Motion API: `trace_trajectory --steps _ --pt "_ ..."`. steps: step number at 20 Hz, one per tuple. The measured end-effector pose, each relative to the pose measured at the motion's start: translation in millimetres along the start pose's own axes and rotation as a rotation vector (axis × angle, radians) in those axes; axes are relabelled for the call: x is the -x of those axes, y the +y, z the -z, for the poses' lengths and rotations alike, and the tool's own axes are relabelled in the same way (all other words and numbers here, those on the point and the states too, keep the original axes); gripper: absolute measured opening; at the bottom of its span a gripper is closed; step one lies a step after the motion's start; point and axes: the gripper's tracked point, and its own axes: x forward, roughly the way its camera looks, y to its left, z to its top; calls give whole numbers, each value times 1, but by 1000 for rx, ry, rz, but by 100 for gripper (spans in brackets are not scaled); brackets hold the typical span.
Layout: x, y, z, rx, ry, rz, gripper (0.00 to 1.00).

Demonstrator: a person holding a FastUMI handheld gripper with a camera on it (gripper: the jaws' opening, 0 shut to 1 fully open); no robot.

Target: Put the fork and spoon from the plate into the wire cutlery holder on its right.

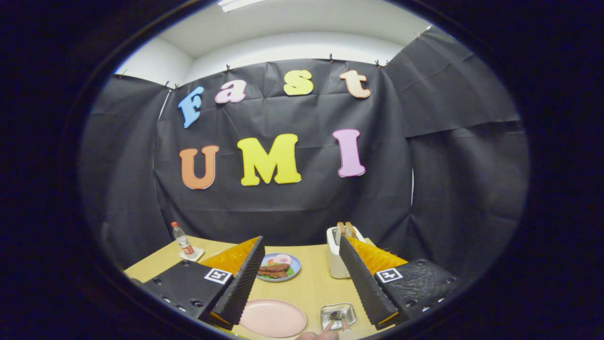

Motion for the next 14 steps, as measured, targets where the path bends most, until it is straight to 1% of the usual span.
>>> trace_trajectory --steps 7,14 --pt "13 11 -19 51 -39 -18 95" --pt "15 11 -25 48 -40 -13 95"
